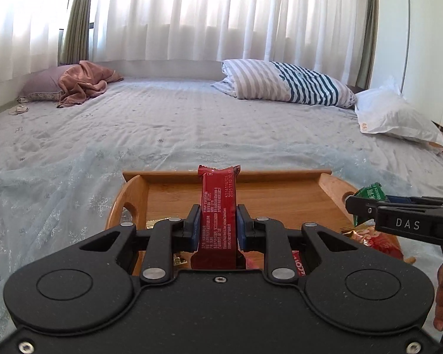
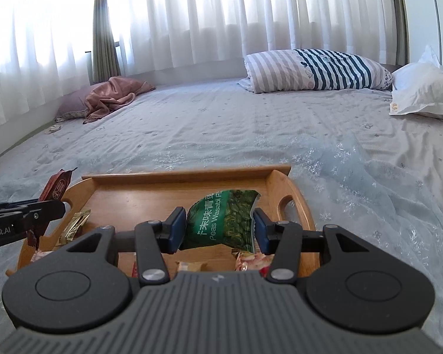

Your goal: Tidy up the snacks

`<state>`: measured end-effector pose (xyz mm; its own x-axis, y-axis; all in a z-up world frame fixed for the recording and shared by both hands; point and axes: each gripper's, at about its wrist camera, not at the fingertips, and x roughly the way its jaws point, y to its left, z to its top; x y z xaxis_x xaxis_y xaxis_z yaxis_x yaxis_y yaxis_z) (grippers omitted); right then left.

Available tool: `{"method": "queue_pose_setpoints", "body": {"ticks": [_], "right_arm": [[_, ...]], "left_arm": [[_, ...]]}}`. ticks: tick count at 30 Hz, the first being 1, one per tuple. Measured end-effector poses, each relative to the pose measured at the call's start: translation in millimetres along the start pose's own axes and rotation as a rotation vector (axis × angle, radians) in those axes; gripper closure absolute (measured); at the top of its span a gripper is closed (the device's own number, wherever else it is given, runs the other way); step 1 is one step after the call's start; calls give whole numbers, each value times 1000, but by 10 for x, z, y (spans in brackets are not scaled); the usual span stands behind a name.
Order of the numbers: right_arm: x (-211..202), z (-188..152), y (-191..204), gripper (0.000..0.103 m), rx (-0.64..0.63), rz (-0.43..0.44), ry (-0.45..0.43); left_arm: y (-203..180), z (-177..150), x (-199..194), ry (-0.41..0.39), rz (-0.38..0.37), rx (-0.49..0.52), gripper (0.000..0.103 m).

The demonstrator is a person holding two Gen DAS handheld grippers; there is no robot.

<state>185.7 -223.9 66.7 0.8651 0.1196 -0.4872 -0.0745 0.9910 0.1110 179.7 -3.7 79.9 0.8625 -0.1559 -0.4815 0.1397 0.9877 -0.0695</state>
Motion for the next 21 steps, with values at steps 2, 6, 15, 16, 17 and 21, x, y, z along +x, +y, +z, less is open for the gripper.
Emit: {"method": "queue_pose_setpoints", "body": {"ticks": [2,6,15,16,17,21], "right_arm": [[110,32,-26,50,-4,3,12],[332,42,-113,50,7,7,59],[643,-33,-294,51,35,-1,174],[654,-31,-288,51,23,-12,176],[666,-23,-286,51,16,-15,179],[708,21,-323,50,34,2,189]], "left_arm": [[2,11,148,25,7,9,81],[50,-10,431,89,10,1,81],[90,-74,787,160,4,39,80],[99,-81,811,166,2,33,80],[103,-86,829,168,4,32,80],[96,-111,876,177,14,40,80]]}}
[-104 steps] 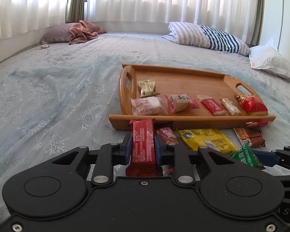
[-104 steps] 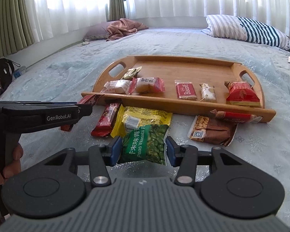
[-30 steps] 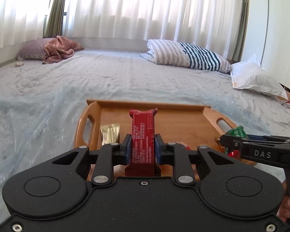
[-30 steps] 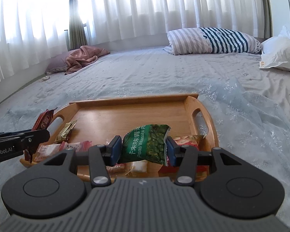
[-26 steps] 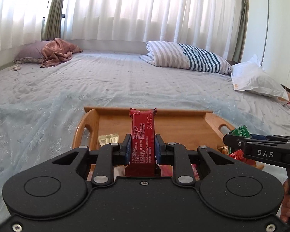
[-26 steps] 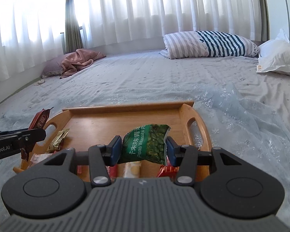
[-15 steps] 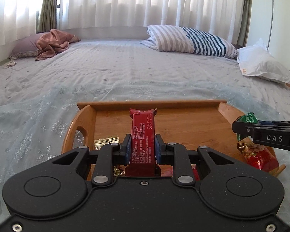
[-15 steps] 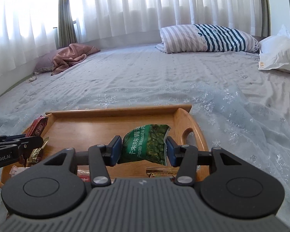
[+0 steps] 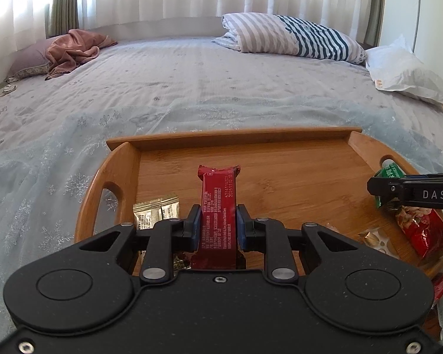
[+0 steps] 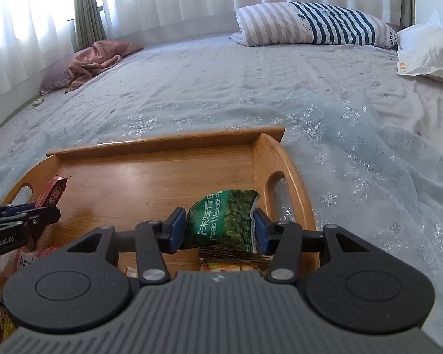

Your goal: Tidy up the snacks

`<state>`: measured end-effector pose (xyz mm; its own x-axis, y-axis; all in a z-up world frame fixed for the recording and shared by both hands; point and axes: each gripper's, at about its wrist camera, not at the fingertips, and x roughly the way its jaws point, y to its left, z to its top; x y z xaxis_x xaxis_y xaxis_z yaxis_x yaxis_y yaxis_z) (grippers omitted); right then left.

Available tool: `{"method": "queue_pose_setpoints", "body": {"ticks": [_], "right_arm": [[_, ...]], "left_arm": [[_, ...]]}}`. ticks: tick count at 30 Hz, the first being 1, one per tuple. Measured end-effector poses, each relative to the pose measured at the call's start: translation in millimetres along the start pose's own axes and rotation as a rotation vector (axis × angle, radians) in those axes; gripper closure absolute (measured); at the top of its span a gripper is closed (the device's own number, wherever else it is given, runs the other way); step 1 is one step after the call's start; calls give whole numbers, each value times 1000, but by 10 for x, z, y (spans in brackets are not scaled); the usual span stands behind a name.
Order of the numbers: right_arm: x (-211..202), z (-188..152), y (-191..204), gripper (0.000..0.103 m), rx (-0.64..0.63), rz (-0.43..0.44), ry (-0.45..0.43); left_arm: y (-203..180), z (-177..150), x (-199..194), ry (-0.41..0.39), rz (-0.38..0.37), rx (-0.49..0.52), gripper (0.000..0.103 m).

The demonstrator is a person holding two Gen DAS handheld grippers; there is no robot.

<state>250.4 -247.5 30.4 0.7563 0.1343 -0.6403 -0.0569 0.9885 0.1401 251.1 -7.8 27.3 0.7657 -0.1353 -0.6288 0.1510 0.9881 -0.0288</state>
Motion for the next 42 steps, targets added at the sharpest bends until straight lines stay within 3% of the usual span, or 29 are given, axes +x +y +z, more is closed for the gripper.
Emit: {"method": "queue_pose_setpoints", "body": {"ticks": [11,16,20,22,32,34,37,39,42], "right_arm": [[81,48,47,45,-44,-28,32],[100,64,83,33,-62,-41,36],[110,77,103,31,-71,-49,38],[104,88,102,23,-71,-40,37],[-123,135,156,8,-116,-90,-13],[-192,117,180,0,-121,-85,-25],[-287,86,232,0,-155,-91,-34],[-361,65,255,0,-168,-98,-43],[-464,29,252,0,-155,-98,-50]], "left_arm": [[5,-13,58,20,-8,4,80],[7,-13,37,15,-5,3,80],[7,-4,-12,4,-1,1,79],[10,1,-43,-1,2,0,76],[14,51,-349,-56,9,21,50],[6,51,-417,-70,26,27,44],[-13,30,-532,-89,50,51,35],[-16,2,-613,-96,55,57,17],[-28,-45,-722,-105,54,64,5]]}}
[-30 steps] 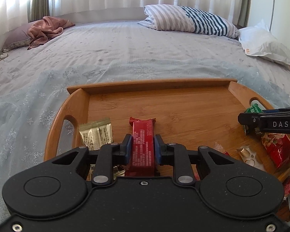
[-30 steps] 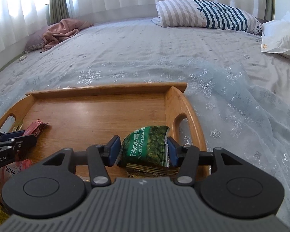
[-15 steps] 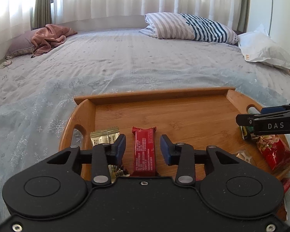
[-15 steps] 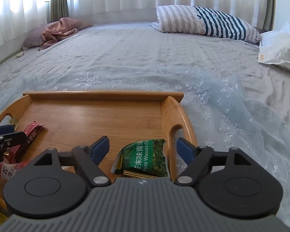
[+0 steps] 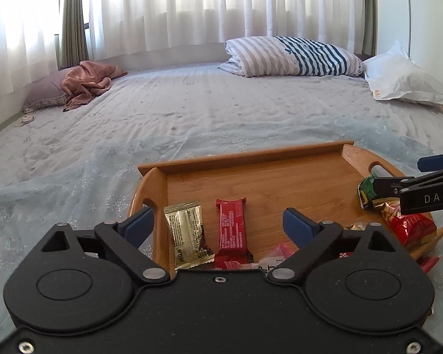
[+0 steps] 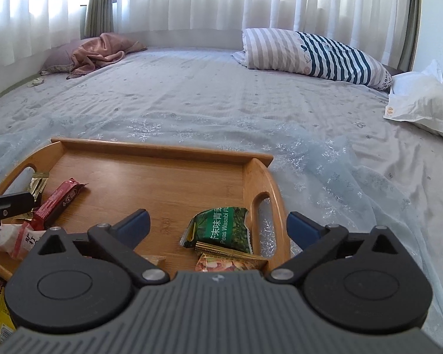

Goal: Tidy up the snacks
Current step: 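Open both tools to release the red bar and green bag onto the tray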

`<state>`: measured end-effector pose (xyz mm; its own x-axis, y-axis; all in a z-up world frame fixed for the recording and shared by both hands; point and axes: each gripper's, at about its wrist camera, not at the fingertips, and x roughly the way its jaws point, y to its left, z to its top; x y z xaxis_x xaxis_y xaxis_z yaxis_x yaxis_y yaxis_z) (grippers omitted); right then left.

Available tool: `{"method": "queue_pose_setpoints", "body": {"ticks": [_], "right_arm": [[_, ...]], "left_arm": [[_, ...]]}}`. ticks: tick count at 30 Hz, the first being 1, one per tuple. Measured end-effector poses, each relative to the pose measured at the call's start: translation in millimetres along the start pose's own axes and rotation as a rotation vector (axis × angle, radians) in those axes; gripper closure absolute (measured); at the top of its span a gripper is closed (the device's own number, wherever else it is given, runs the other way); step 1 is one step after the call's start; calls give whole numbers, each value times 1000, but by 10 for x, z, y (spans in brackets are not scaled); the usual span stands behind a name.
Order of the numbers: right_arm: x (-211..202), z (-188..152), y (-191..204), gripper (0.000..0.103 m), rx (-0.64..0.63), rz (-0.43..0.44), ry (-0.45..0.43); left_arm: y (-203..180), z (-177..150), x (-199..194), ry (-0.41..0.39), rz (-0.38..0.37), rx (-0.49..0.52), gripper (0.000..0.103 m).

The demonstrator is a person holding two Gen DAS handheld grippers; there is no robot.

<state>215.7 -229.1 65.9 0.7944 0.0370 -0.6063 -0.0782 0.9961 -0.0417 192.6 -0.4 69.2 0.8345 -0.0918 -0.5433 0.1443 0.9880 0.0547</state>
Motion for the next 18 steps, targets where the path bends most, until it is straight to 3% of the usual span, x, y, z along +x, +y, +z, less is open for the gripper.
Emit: {"method": "queue_pose_setpoints", "body": {"ticks": [6,18], "right_arm": [[-154,-93,-70,0,45,-21,6],[-475,-405,-138,0,136,-41,25]], "left_arm": [[-14,-64,-200,-21,2,11,0],[181,-272,-502,10,0,-106,0]]}}
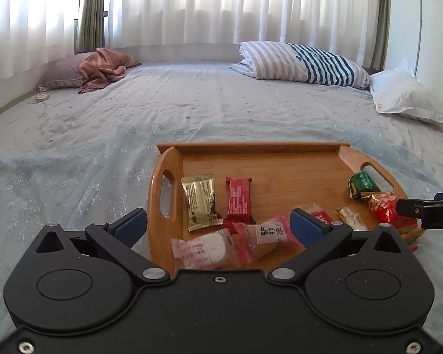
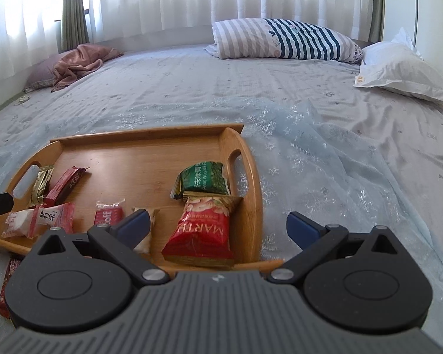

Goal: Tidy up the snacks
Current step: 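Open both tools to release the red bar and green bag onto the tray, then move both open tools back to the snack pile beside the tray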

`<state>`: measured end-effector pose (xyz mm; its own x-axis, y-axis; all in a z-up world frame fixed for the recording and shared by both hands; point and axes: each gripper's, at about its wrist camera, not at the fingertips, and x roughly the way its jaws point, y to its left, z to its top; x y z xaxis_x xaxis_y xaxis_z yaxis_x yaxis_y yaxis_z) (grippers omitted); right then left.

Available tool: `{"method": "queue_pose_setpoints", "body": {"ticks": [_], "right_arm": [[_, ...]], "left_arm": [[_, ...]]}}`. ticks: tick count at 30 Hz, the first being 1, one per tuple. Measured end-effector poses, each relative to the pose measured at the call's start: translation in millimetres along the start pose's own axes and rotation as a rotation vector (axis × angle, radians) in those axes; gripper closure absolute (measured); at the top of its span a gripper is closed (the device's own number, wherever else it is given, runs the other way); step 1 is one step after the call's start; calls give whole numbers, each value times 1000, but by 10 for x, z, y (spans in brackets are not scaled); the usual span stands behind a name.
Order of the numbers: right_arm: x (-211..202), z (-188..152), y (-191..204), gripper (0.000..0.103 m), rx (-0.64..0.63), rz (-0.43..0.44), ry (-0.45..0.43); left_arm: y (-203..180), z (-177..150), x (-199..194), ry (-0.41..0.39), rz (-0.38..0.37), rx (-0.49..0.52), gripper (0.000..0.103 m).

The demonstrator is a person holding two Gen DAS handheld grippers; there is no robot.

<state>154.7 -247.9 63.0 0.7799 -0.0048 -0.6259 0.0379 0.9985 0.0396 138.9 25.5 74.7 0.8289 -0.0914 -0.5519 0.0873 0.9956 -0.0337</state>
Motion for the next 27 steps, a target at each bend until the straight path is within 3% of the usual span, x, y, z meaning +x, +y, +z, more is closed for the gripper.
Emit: {"method": "queue_pose_setpoints", "body": {"ticks": [5,8,11,15,19,27], "right_arm": [[-129,-183,43,0,20,6,10],[-191,-282,62,0,26,-11,22],[-213,-359,65,0,33,-12,39],[-230,-438,62,0,39,-10,60],[-265,-513,92,0,22,-18,72],[-221,-691,211,0,8,-3,125]], "left_arm": [[-10,-180,-267,-17,37,56,0],[52,-267,-376,-2,10,17,0],[114,-336,-385,29,9,-33,0],[135,-423,-380,50,54,-38,0],[139,-503,-387,68,47,-54,0],[47,-698,-349,123,81,-13,0]]}}
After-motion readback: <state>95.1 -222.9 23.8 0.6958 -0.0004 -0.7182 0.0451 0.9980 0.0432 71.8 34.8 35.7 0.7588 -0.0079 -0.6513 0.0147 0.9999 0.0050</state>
